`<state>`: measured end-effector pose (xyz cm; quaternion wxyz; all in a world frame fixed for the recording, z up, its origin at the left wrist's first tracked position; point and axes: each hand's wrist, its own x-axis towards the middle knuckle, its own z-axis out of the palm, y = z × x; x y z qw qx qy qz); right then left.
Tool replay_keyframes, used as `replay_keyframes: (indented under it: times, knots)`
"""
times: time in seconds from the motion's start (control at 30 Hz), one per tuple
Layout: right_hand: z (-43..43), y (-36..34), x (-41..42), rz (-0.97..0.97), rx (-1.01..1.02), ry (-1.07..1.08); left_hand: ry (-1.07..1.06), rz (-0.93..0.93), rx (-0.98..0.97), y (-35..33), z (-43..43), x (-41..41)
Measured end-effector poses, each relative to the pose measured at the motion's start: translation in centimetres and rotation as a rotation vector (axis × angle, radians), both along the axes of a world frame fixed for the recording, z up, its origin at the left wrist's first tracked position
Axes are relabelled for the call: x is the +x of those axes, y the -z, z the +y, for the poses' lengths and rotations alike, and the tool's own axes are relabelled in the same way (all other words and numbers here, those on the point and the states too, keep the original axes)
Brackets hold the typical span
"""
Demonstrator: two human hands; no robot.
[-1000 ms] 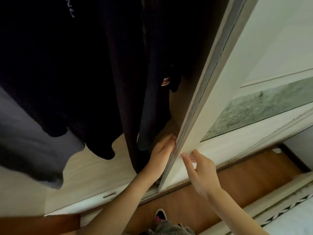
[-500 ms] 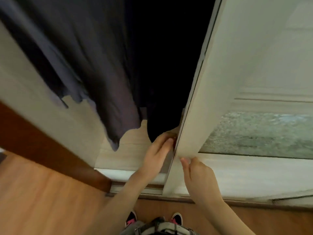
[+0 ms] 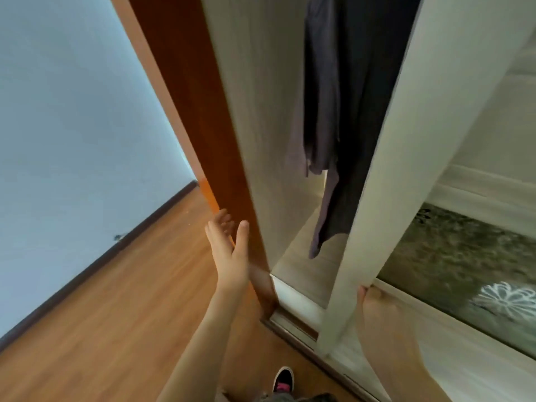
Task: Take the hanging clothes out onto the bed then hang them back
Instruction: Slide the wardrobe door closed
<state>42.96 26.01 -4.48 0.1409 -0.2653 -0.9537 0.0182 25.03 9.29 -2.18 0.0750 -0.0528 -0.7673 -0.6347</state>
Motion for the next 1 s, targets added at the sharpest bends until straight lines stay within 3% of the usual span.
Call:
replay_keyframes:
  times: [0.1, 0.17, 0.43, 0.57, 1.0]
  knots:
    - [-1.4, -0.8, -2.8, -0.100, -0.028, -0.053, -0.131, 0.051, 0.004, -0.8, -1.7, -3.6]
    - [-2.5, -1.1, -4.6, -0.176, -0.015, -0.057, -0.057, 0.029, 0.039, -1.5, -2.1, -5.5]
    - [-5.7, -1.3, -11.2, -0.088, -0.031, -0.155, 0.146, -0.184, 0.166, -1.4, -2.9, -9.6]
    - [-7.4, -1.5, -14.3, 0.031, -0.041, -0.204, 0.179, -0.184, 0.137, -0.5, -3.6, -10.8]
    - [-11.3, -1.1, -21.7, 0.083, -0.077, -0.310, 0.214, -0.233, 0.158, -0.2, -4.4, -11.7]
